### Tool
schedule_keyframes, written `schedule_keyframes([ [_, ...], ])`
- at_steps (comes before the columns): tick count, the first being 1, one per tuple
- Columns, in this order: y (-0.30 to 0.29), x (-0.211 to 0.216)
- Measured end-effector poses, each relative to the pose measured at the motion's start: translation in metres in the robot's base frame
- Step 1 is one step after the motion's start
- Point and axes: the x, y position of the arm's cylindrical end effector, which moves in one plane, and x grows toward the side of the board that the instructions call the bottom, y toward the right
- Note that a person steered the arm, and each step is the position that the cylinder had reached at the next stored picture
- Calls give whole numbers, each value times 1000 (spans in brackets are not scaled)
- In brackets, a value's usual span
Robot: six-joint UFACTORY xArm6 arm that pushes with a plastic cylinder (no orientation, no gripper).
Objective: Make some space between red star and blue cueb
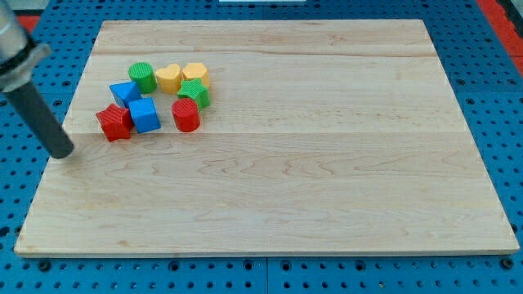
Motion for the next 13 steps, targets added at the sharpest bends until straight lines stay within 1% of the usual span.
schedule_keyframes([
  [1, 42, 0],
  [3, 37, -22],
  [4, 31, -25],
  [5, 31, -25],
  [6, 15, -11],
  [7, -16, -34],
  [8, -16, -64],
  [9, -7, -65],
  [10, -17, -65],
  [11, -12, -43],
  [13, 14, -47],
])
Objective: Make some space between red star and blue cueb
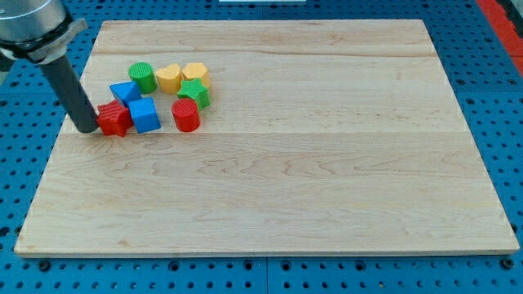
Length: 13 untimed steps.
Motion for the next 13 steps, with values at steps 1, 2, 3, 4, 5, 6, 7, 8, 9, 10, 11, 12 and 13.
schedule_keyframes([
  [1, 2, 0],
  [2, 0, 0],
  [3, 0, -15],
  [4, 3, -22],
  [5, 16, -22],
  [6, 21, -22],
  [7, 10, -21],
  [8, 37, 22],
  [9, 35, 61],
  [10, 74, 73],
  [11, 107, 58],
  [12, 96, 45],
  [13, 95, 29],
])
